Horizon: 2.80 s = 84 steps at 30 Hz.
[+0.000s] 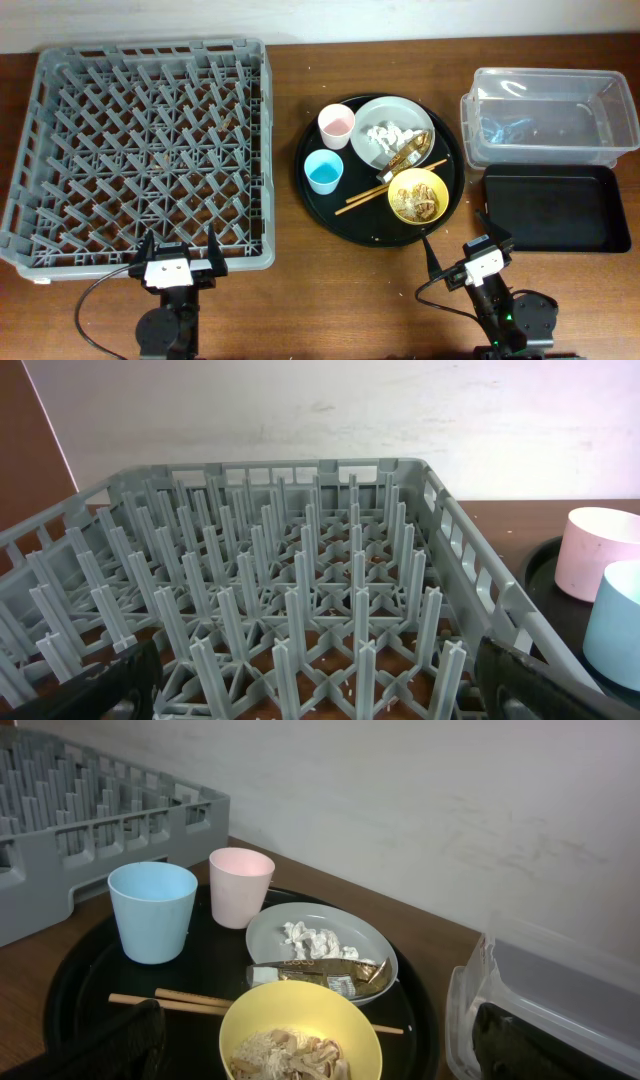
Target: Sort waste into correct bins and load items into the dishwasher rack
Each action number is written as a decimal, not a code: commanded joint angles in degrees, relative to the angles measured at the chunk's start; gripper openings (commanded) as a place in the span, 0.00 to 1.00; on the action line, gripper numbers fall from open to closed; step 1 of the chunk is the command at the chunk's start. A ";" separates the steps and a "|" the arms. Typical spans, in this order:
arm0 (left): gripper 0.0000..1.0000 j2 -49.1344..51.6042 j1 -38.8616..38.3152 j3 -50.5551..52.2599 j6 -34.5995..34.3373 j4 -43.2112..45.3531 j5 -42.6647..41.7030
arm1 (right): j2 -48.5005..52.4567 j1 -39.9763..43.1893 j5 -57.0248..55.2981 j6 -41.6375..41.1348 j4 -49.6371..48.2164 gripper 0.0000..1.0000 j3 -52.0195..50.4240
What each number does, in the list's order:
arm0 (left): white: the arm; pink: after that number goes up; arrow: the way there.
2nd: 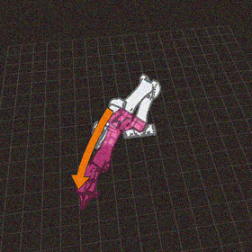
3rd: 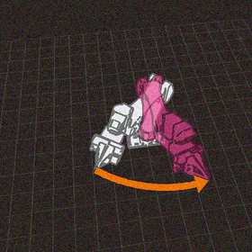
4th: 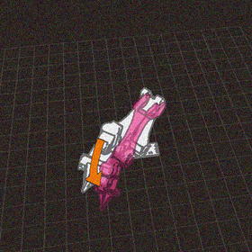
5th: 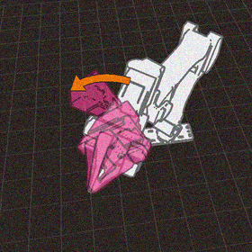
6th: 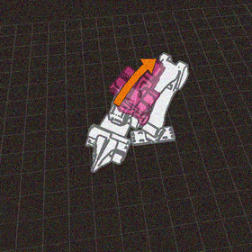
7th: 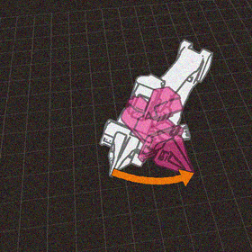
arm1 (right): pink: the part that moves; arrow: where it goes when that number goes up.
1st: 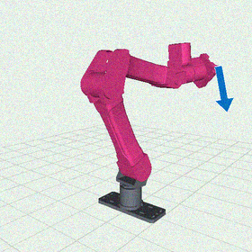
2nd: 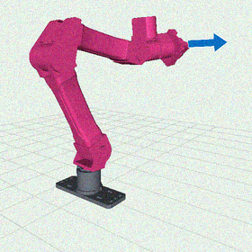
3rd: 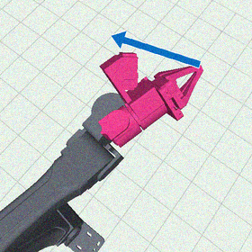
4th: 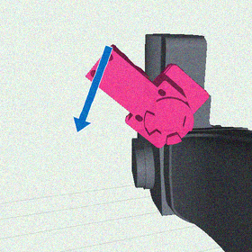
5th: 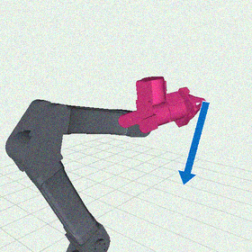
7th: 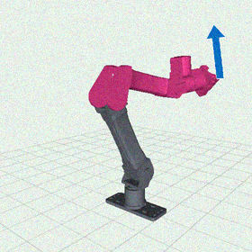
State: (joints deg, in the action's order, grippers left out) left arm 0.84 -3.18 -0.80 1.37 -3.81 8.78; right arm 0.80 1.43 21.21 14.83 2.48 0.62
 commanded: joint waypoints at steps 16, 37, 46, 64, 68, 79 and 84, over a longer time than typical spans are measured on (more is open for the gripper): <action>0.99 -0.48 0.35 0.31 0.87 0.00 -0.42 | -0.44 -0.31 -0.09 -0.26 0.26 0.99 -0.31; 0.99 -0.48 0.35 0.31 0.87 0.00 -0.44 | -0.44 -0.31 -0.09 -0.26 0.26 0.98 -0.31; 0.99 -0.48 0.35 0.31 0.87 0.00 -0.42 | -0.44 -0.31 -0.09 -0.26 0.26 0.98 -0.31; 0.99 -0.48 0.35 0.31 0.87 0.00 -0.44 | -0.44 -0.31 -0.09 -0.26 0.26 0.98 -0.31; 0.99 -0.48 0.37 0.31 0.92 0.22 0.17 | -0.44 -0.31 -0.11 -0.24 0.26 0.99 -0.31; 0.99 -0.48 0.35 0.26 0.85 2.75 -1.99 | -0.39 -0.31 2.56 -6.29 -0.20 0.98 -0.28; 0.99 -0.24 0.35 -2.69 0.83 1.81 -7.15 | -0.39 -0.31 2.99 -9.75 -0.33 0.98 4.68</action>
State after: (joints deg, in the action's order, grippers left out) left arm 0.84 -3.18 -0.73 1.37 -1.02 4.40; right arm 0.80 1.43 23.27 7.16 2.28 0.89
